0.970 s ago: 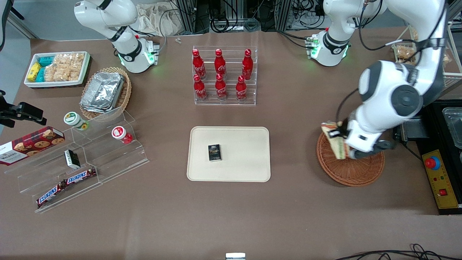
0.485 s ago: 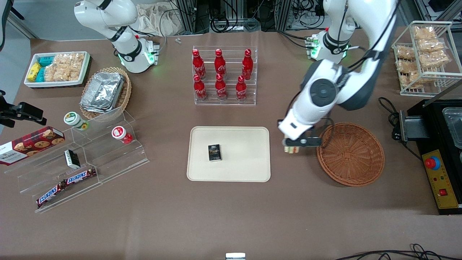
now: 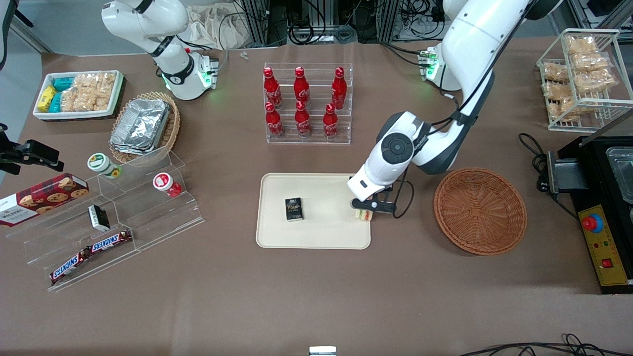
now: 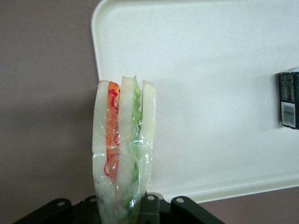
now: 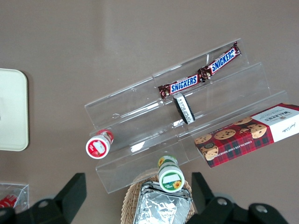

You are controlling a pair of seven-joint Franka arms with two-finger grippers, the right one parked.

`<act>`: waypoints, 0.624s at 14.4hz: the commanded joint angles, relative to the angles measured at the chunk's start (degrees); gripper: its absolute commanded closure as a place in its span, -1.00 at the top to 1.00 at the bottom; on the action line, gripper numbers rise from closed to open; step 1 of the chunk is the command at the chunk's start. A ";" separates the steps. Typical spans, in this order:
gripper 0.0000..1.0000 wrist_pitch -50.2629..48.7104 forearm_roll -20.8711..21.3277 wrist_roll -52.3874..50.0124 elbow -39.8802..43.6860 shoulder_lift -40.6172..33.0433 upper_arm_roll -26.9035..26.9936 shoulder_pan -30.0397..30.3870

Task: Place sandwich from basket to tray
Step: 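Carry the sandwich over the cream tray beside the black packet, then lower the sandwich onto the tray and open the left gripper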

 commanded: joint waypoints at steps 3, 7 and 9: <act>-1.00 -0.03 1.30 -0.43 6.94 5.65 0.75 -1.82; -1.00 0.05 2.97 -0.96 7.04 6.45 1.02 -1.73; -0.33 0.14 2.89 -0.96 7.13 6.80 1.11 -1.64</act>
